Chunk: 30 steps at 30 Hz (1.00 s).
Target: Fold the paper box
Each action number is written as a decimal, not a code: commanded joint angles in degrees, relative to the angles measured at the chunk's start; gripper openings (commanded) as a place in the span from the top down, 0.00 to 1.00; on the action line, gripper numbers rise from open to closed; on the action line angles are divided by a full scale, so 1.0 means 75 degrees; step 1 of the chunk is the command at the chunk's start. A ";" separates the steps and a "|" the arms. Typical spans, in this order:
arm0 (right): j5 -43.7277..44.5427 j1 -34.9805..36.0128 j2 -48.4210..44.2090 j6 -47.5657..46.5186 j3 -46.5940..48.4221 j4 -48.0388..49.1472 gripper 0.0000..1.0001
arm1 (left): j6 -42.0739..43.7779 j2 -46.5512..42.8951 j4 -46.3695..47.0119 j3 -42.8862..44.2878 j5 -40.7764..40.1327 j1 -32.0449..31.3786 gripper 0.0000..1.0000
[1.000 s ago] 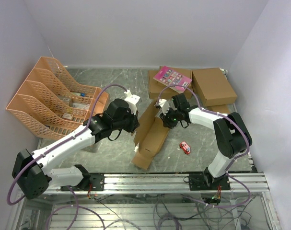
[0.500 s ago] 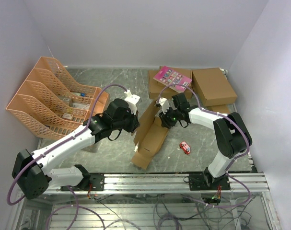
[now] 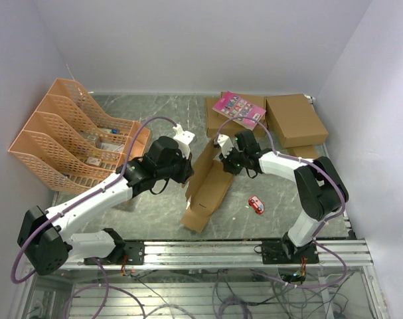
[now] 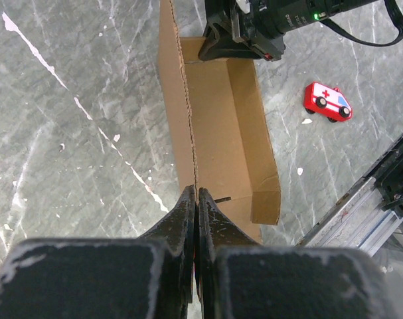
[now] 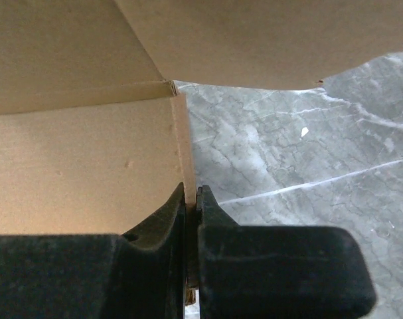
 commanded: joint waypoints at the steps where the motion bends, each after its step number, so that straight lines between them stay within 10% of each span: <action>1: 0.1563 0.0093 0.0100 -0.0347 -0.0271 0.0267 1.00 | 0.0110 -0.0092 0.0119 0.0114 0.0113 0.0050 0.93; 14: 0.1470 0.0917 -0.0017 -0.1136 -0.0310 -0.0035 1.00 | 0.0095 -0.0193 0.0119 0.0058 0.0167 0.0131 0.93; 30: -0.0741 -0.0238 -0.0556 -0.0306 0.0004 -0.0457 0.70 | 0.0106 -0.0169 0.0103 0.0083 0.0323 0.0191 0.93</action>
